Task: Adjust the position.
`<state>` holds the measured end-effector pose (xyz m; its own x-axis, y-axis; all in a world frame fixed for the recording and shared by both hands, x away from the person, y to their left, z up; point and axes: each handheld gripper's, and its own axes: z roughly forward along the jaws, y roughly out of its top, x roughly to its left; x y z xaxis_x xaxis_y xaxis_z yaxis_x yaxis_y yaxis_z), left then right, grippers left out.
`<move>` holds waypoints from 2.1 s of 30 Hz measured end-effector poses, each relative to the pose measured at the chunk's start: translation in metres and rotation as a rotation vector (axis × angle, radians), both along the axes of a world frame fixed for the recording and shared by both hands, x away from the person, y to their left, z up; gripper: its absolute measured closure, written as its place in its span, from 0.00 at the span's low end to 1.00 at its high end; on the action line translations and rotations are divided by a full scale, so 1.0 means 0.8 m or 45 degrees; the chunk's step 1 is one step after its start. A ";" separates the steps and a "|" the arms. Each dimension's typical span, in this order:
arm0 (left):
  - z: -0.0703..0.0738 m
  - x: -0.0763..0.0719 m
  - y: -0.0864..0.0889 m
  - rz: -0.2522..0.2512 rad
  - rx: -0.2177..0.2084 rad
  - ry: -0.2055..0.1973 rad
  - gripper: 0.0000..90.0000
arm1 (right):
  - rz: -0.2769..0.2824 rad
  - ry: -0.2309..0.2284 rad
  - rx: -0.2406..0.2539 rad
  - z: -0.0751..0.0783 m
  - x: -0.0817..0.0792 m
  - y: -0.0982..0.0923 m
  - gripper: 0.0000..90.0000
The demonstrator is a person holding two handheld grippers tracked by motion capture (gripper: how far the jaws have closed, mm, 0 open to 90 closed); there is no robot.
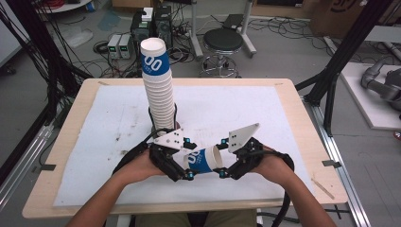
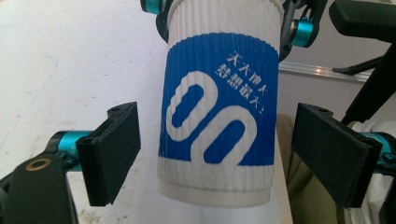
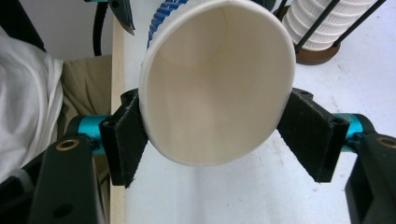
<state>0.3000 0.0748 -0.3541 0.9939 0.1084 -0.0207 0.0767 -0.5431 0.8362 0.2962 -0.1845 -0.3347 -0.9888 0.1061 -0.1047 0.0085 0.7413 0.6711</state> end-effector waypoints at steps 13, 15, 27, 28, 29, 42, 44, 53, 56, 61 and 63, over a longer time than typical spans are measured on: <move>-0.006 0.000 -0.015 -0.037 0.108 0.009 0.20 | 0.051 -0.040 -0.178 0.012 0.000 0.021 0.30; -0.007 0.001 -0.016 -0.037 0.121 0.017 0.21 | 0.058 -0.045 -0.205 0.012 -0.001 0.024 0.30; -0.017 0.003 -0.025 -0.048 0.207 0.066 0.23 | 0.088 -0.061 -0.312 0.014 -0.004 0.041 0.30; -0.018 0.003 -0.026 -0.053 0.214 0.069 0.24 | 0.092 -0.060 -0.319 0.013 -0.004 0.043 0.30; -0.018 0.003 -0.027 -0.055 0.219 0.070 0.25 | 0.094 -0.060 -0.333 0.013 -0.005 0.044 0.30; -0.025 0.004 -0.030 -0.071 0.220 0.091 0.31 | 0.103 -0.054 -0.392 0.014 -0.007 0.053 0.26; -0.025 0.004 -0.029 -0.073 0.216 0.096 0.31 | 0.096 -0.047 -0.380 0.015 -0.006 0.052 0.26; -0.026 0.005 -0.022 -0.068 0.115 0.104 0.30 | 0.080 -0.030 -0.284 0.021 -0.005 0.044 0.23; -0.030 0.007 -0.018 -0.056 0.109 0.112 0.30 | 0.064 -0.044 -0.226 0.026 -0.004 0.037 0.23; -0.039 0.008 -0.008 -0.007 0.046 0.115 0.29 | 0.005 -0.034 -0.090 0.034 -0.003 0.015 0.23; -0.041 0.008 -0.006 0.004 0.030 0.114 0.29 | -0.034 -0.017 -0.011 0.032 -0.002 0.005 0.23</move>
